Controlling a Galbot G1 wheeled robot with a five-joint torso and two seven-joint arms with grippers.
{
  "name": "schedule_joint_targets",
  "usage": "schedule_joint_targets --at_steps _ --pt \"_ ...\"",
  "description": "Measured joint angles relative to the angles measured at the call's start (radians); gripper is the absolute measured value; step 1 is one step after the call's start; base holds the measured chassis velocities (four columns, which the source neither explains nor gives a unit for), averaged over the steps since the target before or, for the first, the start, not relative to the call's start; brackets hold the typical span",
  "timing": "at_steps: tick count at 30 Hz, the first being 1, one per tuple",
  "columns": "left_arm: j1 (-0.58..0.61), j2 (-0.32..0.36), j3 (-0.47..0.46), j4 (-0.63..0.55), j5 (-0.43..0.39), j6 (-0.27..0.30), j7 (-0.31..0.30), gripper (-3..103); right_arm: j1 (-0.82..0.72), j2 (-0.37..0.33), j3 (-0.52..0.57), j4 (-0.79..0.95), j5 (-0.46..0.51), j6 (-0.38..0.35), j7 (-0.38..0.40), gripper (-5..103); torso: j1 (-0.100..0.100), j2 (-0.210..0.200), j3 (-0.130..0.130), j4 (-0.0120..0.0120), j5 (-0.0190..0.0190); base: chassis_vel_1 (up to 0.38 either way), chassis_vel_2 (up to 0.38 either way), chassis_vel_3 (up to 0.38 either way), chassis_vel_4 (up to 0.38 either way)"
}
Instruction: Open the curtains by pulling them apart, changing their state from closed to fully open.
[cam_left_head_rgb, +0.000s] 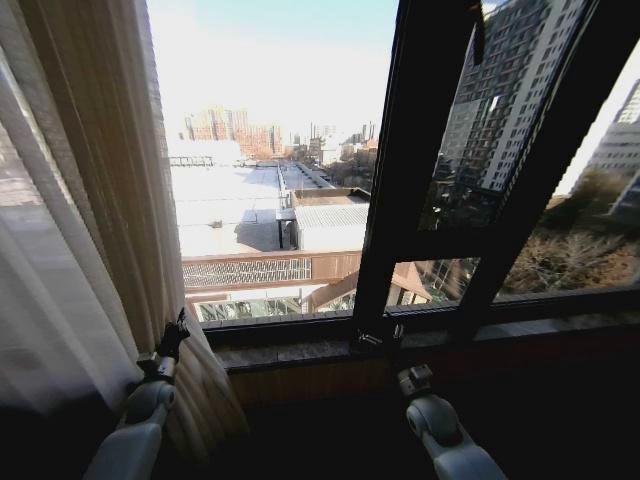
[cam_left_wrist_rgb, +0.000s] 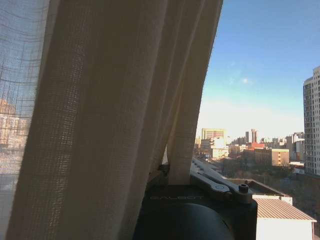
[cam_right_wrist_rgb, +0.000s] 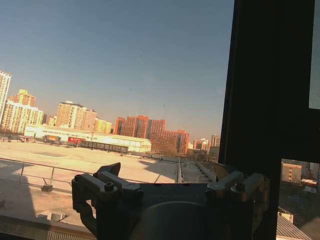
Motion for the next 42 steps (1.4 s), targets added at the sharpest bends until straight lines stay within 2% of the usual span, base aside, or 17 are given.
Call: schedule_joint_targets --at_steps 5,10,14,20,26,42 --pt "-0.007 0.008 0.0 0.006 -0.005 -0.002 -0.002 0 0.0 0.0 0.0 0.0 0.0 0.0 0.0 100 -0.001 0.001 -0.001 0.0004 -0.0015 0.215 0.053 -0.232 -0.045" --pt "0.001 0.007 0.002 -0.005 -0.008 -0.003 -0.003 0 0.0 0.0 0.0 0.0 0.0 0.0 0.0 100 0.001 -0.001 0.001 -0.0007 0.0004 0.002 0.009 0.008 -0.008" --pt "0.009 0.006 0.003 -0.013 -0.008 -0.004 -0.002 0 0.0 0.0 0.0 0.0 0.0 0.0 0.0 100 0.001 -0.001 0.001 -0.0011 0.0001 -0.084 -0.002 0.084 0.009" --pt "0.022 0.009 0.0 -0.028 -0.01 -0.004 -0.003 0 0.0 0.0 0.0 0.0 0.0 0.0 0.0 100 0.0 0.0 0.0 0.0001 -0.0007 -0.035 -0.009 0.024 0.008" --pt "0.029 0.012 -0.002 -0.035 -0.012 -0.005 -0.003 0 0.0 0.0 0.0 0.0 0.0 0.0 0.0 100 0.0 0.0 0.0 -0.0001 -0.0007 0.0 0.0 0.0 0.0" --pt "0.046 0.023 -0.005 -0.055 -0.023 -0.01 -0.008 0 0.0 0.0 0.0 0.0 0.0 0.0 0.0 100 0.001 -0.001 0.001 -0.0009 -0.0003 -0.174 -0.003 0.162 -0.004"
